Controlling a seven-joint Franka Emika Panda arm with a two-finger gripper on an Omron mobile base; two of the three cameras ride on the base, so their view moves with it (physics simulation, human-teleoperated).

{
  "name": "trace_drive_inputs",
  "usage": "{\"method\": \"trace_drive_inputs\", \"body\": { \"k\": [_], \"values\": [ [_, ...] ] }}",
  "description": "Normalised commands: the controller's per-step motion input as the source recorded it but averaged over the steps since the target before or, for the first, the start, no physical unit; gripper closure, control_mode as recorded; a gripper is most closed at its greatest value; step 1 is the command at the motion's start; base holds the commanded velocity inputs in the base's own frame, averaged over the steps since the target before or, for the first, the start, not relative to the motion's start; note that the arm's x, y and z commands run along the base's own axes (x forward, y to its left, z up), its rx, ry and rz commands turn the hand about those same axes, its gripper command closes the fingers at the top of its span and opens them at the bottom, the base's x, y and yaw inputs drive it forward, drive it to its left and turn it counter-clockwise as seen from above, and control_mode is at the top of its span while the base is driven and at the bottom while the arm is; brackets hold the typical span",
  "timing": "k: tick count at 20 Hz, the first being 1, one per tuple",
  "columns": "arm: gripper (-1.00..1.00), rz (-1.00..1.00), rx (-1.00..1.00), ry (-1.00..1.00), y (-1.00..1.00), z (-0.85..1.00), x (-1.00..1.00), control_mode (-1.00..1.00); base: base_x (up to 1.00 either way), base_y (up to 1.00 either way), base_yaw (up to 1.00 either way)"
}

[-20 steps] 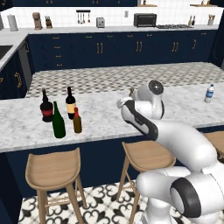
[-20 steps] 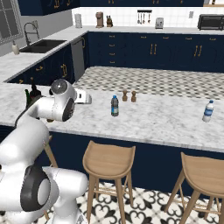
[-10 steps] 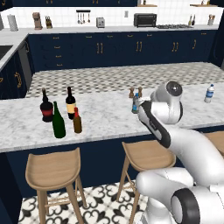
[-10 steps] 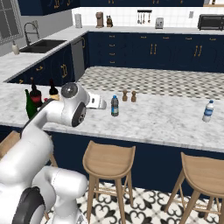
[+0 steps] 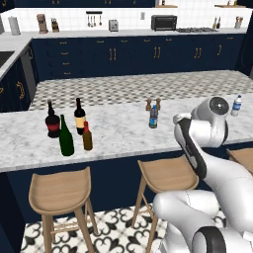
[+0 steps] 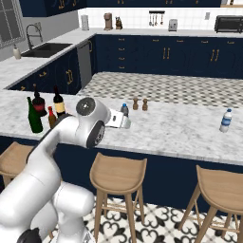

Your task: Move the plastic bottles in the middle to the plastics group, and the glass bottles in the middle to the glass group.

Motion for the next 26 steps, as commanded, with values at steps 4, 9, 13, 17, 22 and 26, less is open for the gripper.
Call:
{"method": "trace_drive_inputs", "body": {
  "k": [4,9,13,17,22,26],
  "values": [
    [-1.0,-0.1,0.0,0.0,-0.61,0.0,-0.35,-1.0,0.0,0.0,0.0],
    [-1.0,-0.11,0.0,0.0,-0.62,0.0,-0.31,-1.0,0.0,0.0,0.0],
    [-1.0,-0.12,0.0,0.0,-0.65,0.0,-0.23,-1.0,0.0,0.0,0.0],
    [-1.0,-0.13,0.0,0.0,-0.66,0.0,-0.1,-1.0,0.0,0.0,0.0],
    [-1.0,-0.06,0.0,0.0,-0.39,0.02,0.09,-1.0,0.0,0.0,0.0],
    [-1.0,0.02,0.05,0.0,0.0,0.29,0.59,-1.0,0.0,0.0,0.0]
  ]
}}
